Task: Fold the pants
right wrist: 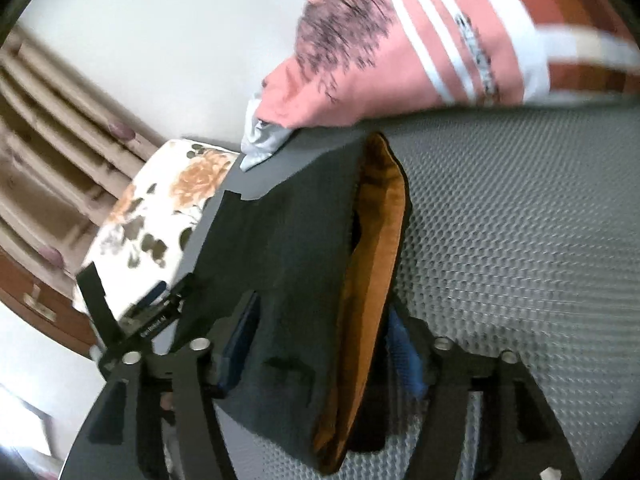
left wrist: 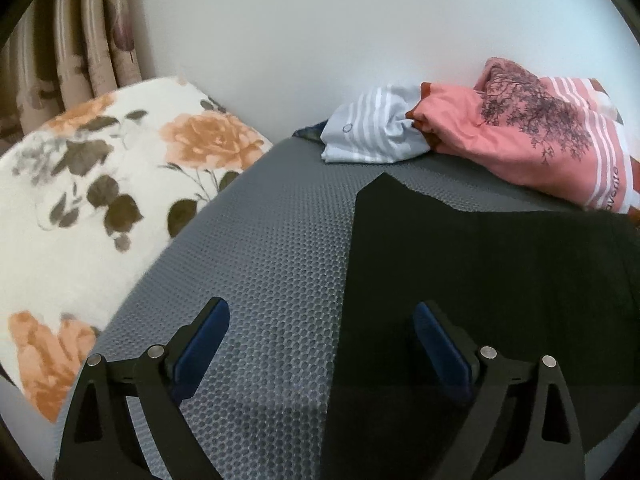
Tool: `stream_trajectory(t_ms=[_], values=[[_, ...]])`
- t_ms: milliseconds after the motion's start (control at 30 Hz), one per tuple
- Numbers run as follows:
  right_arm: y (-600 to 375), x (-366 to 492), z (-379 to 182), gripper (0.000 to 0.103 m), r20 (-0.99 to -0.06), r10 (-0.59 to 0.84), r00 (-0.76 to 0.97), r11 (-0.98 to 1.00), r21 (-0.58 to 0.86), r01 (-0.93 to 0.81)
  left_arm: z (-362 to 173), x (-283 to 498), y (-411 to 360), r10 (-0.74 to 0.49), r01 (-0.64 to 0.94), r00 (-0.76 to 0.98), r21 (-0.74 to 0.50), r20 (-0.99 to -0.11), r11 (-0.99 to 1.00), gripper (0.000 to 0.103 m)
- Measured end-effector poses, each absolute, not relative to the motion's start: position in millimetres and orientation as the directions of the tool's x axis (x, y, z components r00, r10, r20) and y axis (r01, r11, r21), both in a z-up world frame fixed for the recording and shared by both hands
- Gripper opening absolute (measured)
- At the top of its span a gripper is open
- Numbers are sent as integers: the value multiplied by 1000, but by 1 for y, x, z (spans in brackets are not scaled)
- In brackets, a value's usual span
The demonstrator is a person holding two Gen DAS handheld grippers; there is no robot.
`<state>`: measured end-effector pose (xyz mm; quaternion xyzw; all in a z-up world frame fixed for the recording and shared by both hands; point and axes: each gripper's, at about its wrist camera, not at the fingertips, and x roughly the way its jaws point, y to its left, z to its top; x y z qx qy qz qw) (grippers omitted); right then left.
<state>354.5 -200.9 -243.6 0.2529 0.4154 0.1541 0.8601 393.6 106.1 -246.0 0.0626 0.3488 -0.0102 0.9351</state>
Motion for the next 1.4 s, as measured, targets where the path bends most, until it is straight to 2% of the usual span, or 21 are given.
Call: stream_trajectory(t_ms=[167, 333, 400, 667, 733, 1000, 1100, 1267, 1400], values=[[-194, 324, -206, 76, -555, 425, 715, 854, 508, -113, -230, 372, 94, 33, 69, 790, 142, -612, 988, 96], [-181, 302, -173, 100, -484, 364, 796, 887, 441, -137, -203, 344, 86, 19, 68, 828, 133, -561, 989, 98], [-175, 293, -162, 102, -466, 348, 814, 899, 413, -148, -191, 331, 83, 12, 70, 844, 131, -537, 989, 98], [-146, 256, -124, 103, -466, 285, 838, 945, 283, -164, -143, 277, 80, -55, 98, 890, 73, -452, 993, 99], [-146, 246, -116, 103, -452, 287, 845, 943, 291, -164, -129, 259, 81, -58, 87, 915, 54, -399, 995, 100], [-147, 200, -77, 103, -399, 307, 864, 933, 307, -189, -76, 190, 63, -17, 71, 948, 160, -317, 984, 103], [-150, 181, -62, 103, -375, 289, 881, 937, 299, -180, -53, 160, 66, -74, 107, 959, 110, -272, 988, 103], [-153, 151, -42, 103, -343, 270, 900, 941, 291, -172, -26, 133, 74, -100, 115, 954, 35, -282, 993, 103], [-151, 137, -31, 103, -331, 274, 903, 941, 283, -182, -10, 110, 83, -121, 123, 967, -5, -226, 992, 103]])
